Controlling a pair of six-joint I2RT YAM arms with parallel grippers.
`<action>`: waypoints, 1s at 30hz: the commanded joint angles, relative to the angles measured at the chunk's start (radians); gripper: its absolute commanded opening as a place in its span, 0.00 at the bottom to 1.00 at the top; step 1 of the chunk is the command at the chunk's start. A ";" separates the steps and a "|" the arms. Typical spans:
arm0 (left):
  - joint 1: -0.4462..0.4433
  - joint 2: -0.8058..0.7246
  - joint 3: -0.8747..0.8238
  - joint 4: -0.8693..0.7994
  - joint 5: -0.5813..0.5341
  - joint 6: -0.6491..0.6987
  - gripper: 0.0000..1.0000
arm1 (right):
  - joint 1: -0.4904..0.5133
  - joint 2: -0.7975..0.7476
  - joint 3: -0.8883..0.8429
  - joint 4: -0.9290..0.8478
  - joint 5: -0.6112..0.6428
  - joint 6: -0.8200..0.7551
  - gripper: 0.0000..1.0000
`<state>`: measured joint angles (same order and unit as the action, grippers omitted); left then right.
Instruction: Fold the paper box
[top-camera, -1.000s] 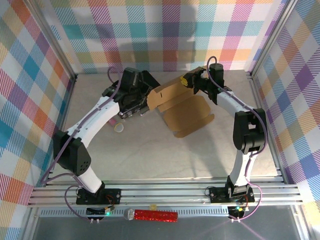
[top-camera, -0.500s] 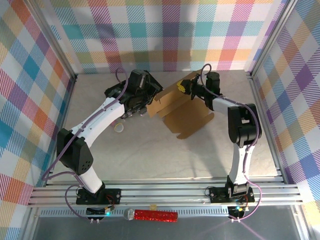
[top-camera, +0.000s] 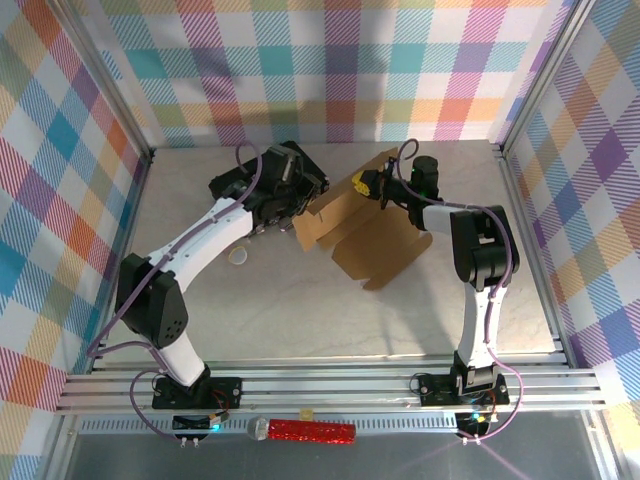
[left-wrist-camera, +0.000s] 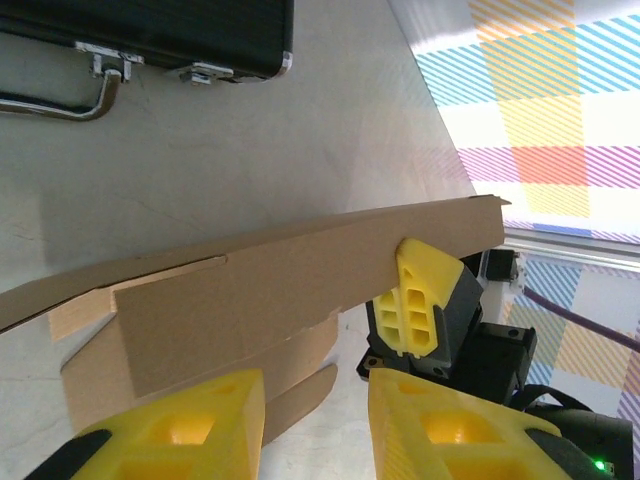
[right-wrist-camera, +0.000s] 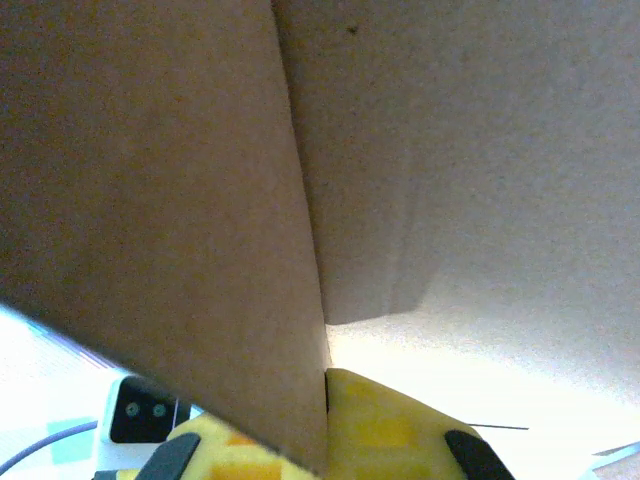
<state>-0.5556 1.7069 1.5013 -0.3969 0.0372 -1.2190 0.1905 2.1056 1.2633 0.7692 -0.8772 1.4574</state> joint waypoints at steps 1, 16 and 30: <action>-0.018 0.049 -0.009 0.055 0.019 -0.017 0.32 | -0.009 0.016 -0.014 0.061 -0.027 -0.012 0.00; -0.018 0.094 0.015 -0.027 -0.020 0.058 0.41 | -0.011 0.026 0.006 0.052 -0.027 0.004 0.00; -0.004 0.154 0.025 0.022 0.037 0.071 0.45 | -0.011 0.028 0.041 0.040 -0.032 0.045 0.00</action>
<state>-0.5663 1.8404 1.5078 -0.4088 0.0540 -1.1519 0.1886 2.1181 1.2716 0.7837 -0.8848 1.4967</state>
